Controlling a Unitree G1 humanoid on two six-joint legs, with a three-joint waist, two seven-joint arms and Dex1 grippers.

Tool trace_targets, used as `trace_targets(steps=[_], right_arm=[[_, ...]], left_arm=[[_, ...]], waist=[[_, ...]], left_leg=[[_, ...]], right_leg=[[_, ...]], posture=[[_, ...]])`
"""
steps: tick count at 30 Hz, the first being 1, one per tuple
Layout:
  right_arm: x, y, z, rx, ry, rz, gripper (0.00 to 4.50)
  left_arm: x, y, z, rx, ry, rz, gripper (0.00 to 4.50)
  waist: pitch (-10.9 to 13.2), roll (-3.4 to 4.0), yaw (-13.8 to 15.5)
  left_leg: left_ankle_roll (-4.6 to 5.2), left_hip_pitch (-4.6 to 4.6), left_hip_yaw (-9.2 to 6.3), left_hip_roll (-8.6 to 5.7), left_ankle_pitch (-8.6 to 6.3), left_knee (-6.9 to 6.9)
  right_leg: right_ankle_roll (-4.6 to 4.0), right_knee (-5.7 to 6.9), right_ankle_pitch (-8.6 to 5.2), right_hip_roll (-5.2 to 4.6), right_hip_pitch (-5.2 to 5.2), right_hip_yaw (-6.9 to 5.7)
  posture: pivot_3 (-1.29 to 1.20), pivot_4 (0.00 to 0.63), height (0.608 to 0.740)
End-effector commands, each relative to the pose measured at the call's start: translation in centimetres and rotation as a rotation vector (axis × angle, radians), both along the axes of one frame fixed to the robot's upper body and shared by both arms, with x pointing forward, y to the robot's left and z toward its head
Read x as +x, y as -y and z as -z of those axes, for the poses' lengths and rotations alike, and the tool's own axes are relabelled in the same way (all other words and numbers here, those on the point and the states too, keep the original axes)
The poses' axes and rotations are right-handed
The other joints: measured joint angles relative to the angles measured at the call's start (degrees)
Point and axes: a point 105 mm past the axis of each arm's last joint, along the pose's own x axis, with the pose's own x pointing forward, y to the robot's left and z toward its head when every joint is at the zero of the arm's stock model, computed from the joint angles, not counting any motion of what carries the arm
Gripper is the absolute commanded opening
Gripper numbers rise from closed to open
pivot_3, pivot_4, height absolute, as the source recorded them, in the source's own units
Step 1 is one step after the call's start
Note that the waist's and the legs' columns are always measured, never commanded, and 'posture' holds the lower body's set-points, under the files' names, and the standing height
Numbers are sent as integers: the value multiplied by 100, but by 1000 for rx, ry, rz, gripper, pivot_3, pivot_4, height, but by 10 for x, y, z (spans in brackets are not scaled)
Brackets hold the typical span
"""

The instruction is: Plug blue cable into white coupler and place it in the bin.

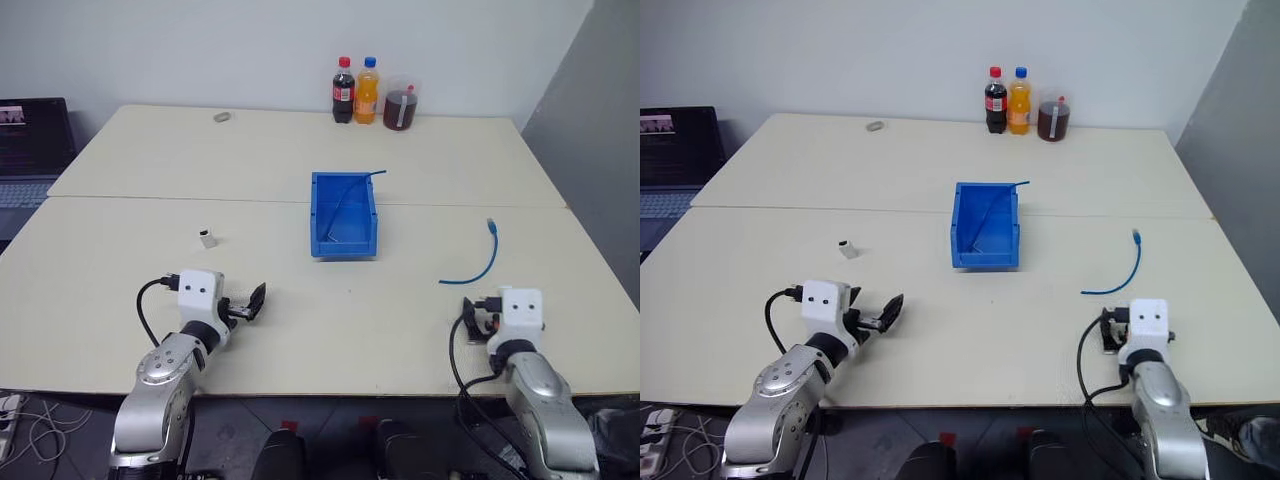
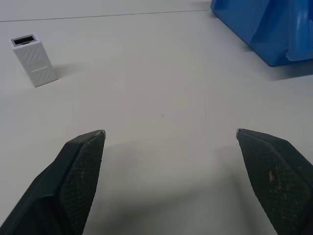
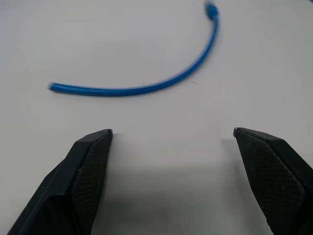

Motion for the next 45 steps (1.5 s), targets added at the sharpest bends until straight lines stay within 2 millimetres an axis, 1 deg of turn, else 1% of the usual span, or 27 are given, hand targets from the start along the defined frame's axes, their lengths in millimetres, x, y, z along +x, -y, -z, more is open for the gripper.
trace_targets(steps=[1,3,11,20,22,24,26,30,32,33,34,37,39,42,45], right_arm=[[4,3,-17,-9,58,18,4215],[7,2,-18,-3,64,17,4215],[13,2,-21,-3,75,14,4215],[13,4,-21,-8,69,11,4215],[14,6,-25,-16,77,13,4215],[17,8,-34,-25,97,10,4215],[24,10,-46,-21,119,5,4215],[48,21,-63,14,138,12,4215],[65,28,-65,36,117,-1,4215],[73,30,-63,56,92,-11,4215],[79,32,-61,76,74,-13,4215],[103,41,-54,120,9,-10,4215],[116,48,-49,116,-35,-7,4215],[131,57,-43,118,-71,-1,4215],[142,54,-38,126,-90,-23,4215]], left_arm=[[1,-17,-12,3,52,-99,4500],[2,-22,-13,-3,57,-132,4500],[2,-20,-12,-1,52,-145,4500],[-2,-22,-9,1,45,-170,4500],[-2,-21,-10,2,50,-152,4500],[0,-17,-17,35,68,-90,4500],[5,0,-31,120,109,72,4500],[18,36,-59,180,181,356,4500],[22,64,-75,189,210,549,4500],[22,80,-82,197,218,659,4500],[21,91,-86,210,222,738,4500],[22,121,-93,229,206,944,4500],[26,136,-95,238,204,1024,4500],[31,155,-90,266,192,1123,4500],[38,172,-88,252,208,1156,4500]], waist=[[0,0,-15],[1,1,-26],[1,1,19],[1,1,13],[1,1,13],[1,1,13],[3,0,11],[9,8,20],[9,9,26],[8,9,25],[9,8,22],[6,15,12],[17,21,3],[18,25,-10],[19,28,-37]], left_leg=[[0,1,1,1,0,0],[0,3,0,1,0,0],[0,-6,-1,-1,-1,-1],[0,-4,-1,0,0,-1],[0,-4,-1,-1,0,0],[0,-4,0,-1,0,0],[0,-3,0,0,0,-1],[0,-4,0,-1,0,2],[0,-5,2,-2,0,5],[1,-5,2,-4,0,5],[0,-5,5,-5,0,3],[1,-10,8,-5,0,-1],[4,-10,10,-6,-2,1],[5,-24,13,-8,-2,-4],[14,-25,12,-7,-7,-8]], right_leg=[[0,0,0,2,0,1],[0,3,0,2,0,2],[-2,-4,-1,2,-1,0],[-2,-1,-2,2,-1,0],[-2,-1,-2,2,-1,0],[-2,-1,-2,2,-2,0],[-2,0,-2,3,-2,0],[-2,3,-1,5,-7,0],[-1,1,0,5,-4,0],[2,0,2,4,-2,-1],[5,-3,4,4,0,1],[-20,-9,16,5,-2,2],[-29,-2,13,5,-2,3],[-29,-6,13,5,-18,6],[-37,-3,8,7,-22,6]], posture=[[0,150,740],[0,150,740],[0,150,740],[0,150,740],[0,150,740],[0,150,740],[0,150,740],[0,150,740],[0,150,740],[0,150,740],[0,150,740],[0,150,740],[0,150,740],[0,150,740],[0,150,740]])
